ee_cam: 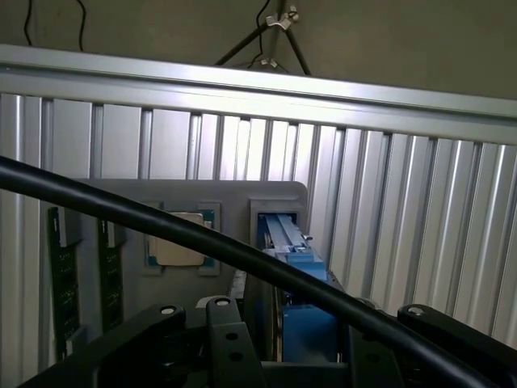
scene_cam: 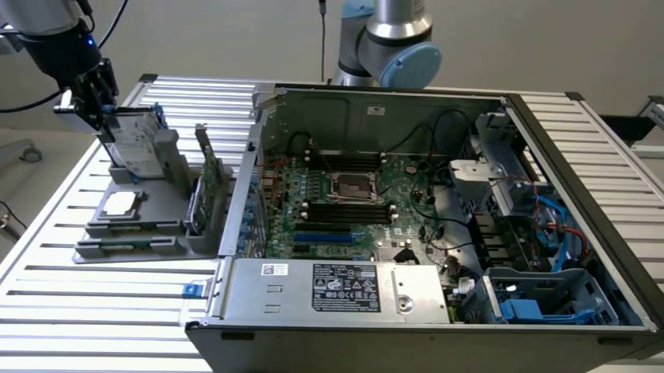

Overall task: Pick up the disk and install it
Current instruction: 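Pick up the disk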

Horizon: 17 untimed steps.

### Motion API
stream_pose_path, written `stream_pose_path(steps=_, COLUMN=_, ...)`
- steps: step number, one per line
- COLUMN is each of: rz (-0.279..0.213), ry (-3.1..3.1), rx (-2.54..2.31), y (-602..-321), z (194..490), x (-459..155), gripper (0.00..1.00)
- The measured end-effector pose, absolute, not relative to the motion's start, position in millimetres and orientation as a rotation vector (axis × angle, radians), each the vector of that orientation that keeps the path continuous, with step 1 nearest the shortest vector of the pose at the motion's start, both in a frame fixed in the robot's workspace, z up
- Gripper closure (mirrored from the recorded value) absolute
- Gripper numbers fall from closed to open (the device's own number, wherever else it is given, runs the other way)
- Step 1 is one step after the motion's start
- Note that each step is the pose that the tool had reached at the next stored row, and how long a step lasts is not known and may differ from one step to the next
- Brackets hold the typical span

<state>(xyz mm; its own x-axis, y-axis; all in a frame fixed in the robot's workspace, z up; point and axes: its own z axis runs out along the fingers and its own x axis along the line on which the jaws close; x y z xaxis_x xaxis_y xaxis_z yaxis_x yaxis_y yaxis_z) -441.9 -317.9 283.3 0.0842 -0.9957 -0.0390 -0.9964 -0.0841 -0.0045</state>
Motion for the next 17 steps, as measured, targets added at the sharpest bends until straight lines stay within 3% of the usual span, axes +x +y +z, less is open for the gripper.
stream_pose_path(steps=6, rz=0.04, ry=2.106, rx=-2.291, y=-318.6, z=282.7, x=-442.0, gripper=0.55)
stream_pose_path(steps=8, rz=0.04, ry=2.106, rx=-2.291, y=-318.6, z=282.5, x=-442.0, gripper=0.67)
stream_pose_path(steps=17, rz=0.04, ry=2.106, rx=-2.291, y=-321.4, z=281.8, x=-442.0, gripper=0.68)
